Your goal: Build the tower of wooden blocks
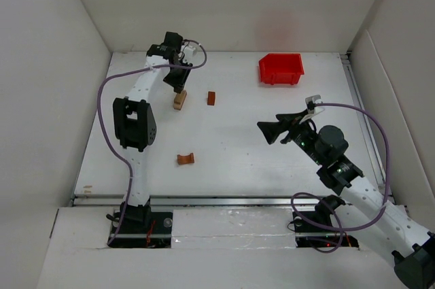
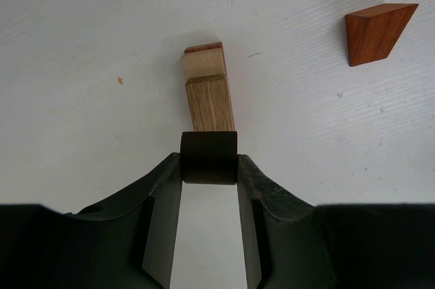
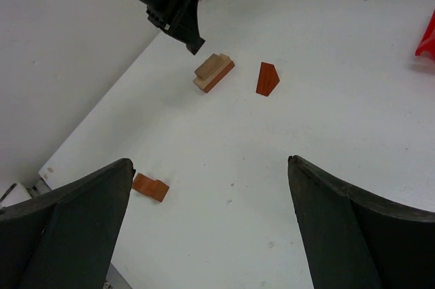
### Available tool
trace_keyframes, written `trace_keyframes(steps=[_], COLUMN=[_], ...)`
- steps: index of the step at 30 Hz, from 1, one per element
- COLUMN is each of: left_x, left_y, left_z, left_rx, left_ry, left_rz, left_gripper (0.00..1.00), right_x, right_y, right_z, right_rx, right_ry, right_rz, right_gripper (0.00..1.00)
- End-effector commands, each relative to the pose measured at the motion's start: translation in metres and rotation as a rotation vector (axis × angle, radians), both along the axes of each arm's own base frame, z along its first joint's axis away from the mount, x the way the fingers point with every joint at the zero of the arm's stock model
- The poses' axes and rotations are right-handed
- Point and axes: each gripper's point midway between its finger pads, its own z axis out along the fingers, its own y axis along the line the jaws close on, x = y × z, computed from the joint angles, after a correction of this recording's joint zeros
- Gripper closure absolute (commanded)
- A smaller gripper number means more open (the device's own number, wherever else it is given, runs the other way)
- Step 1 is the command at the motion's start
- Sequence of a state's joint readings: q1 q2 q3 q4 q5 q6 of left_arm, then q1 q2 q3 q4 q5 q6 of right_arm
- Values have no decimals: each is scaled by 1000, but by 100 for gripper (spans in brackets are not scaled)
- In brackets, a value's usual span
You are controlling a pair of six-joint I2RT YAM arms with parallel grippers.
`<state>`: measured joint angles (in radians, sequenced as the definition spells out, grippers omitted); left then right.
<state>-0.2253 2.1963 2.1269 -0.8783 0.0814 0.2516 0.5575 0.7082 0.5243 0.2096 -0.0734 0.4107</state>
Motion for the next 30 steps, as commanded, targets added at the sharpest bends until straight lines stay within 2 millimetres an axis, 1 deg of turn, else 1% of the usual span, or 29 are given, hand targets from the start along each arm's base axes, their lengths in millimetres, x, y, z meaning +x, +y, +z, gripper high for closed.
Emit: trace_keyframes(steps=[1,6,15,30], left_x=[-5,-7,-4,4], left_y=[4,5,5,6], left_z=[-6,-13,-27,-36], left_rx=[18,27,33,50], left_ry=[33,48,67,69], left_rz=[24,28,17,27], left_gripper=[93,93,90,83], right_x=[2,2,1,1], right_y=[-1,-1,-1,-1], right_z=[17,16,15,13], right_rx=[18,15,14,12], right_ry=[-52,-48,-49,-45], right_rz=[-15,-13,-13,-10], right_gripper=[0,0,0,0])
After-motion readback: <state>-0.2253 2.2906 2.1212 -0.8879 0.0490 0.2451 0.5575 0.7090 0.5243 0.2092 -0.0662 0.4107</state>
